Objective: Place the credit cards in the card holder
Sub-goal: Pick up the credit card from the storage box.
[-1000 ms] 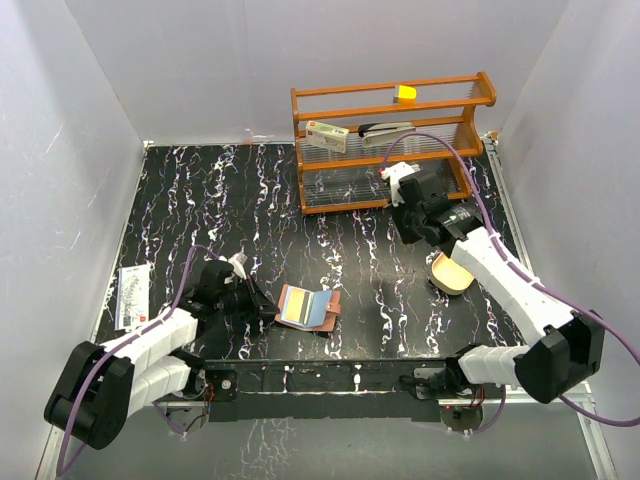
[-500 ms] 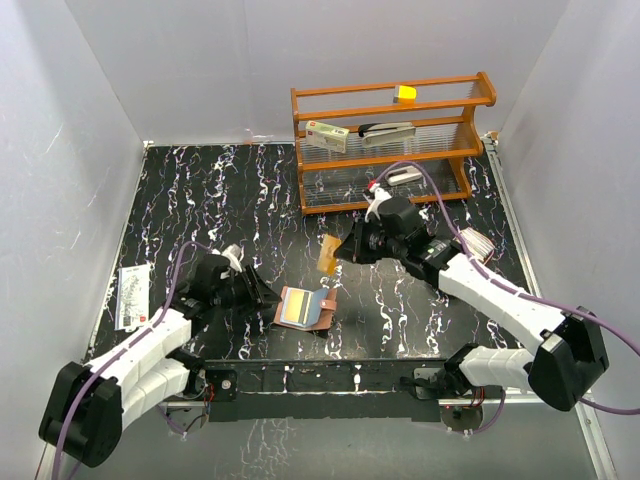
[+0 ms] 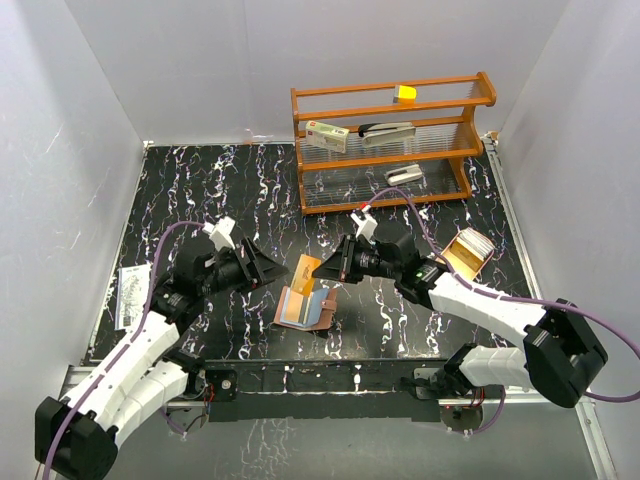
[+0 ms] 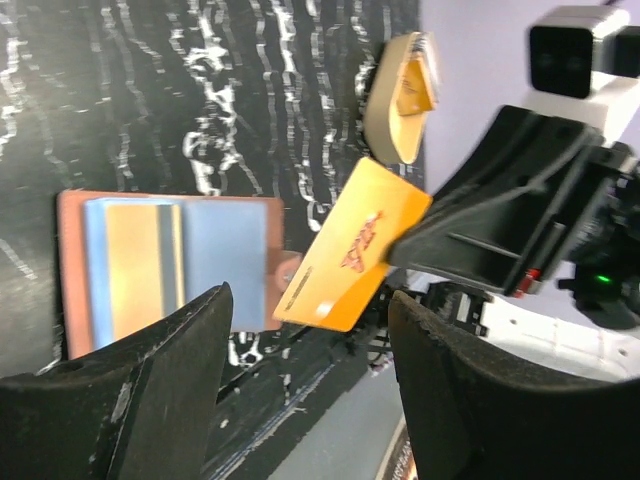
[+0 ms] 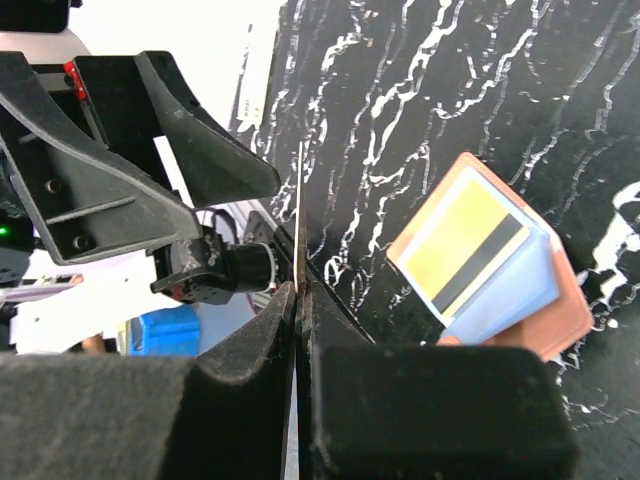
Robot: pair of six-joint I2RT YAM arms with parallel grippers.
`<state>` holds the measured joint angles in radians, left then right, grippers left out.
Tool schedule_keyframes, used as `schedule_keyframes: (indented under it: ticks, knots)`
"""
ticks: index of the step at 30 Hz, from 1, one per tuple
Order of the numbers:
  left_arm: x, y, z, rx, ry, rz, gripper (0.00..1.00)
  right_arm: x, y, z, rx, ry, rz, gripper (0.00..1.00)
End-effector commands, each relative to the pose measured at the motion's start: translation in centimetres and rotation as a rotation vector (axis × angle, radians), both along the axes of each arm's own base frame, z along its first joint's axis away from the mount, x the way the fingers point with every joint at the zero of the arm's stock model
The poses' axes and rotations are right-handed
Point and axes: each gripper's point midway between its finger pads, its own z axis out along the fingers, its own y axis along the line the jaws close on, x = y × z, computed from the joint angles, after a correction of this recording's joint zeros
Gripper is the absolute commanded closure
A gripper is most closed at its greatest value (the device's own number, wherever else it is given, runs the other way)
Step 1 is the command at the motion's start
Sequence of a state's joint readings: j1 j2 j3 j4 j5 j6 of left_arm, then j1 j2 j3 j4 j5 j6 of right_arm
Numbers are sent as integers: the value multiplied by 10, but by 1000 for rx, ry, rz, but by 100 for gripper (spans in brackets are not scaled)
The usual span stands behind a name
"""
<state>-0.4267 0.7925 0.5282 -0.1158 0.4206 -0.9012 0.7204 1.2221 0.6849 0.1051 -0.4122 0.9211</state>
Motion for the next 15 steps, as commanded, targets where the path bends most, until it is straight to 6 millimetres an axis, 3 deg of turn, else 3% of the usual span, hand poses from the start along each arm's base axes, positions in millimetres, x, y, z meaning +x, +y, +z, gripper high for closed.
schedule_keyframes:
  ticks: [1, 9, 15]
  knots:
    - [-13, -19, 33, -170, -45, -105, 39, -6, 12, 49, 177, -107, 59, 100]
    - [-18, -27, 44, -242, -51, -152, 43, -13, 16, 54, 217, -101, 99, 100]
    - [-19, -31, 47, -281, -44, -176, 71, -14, 17, 49, 220, -89, 104, 100]
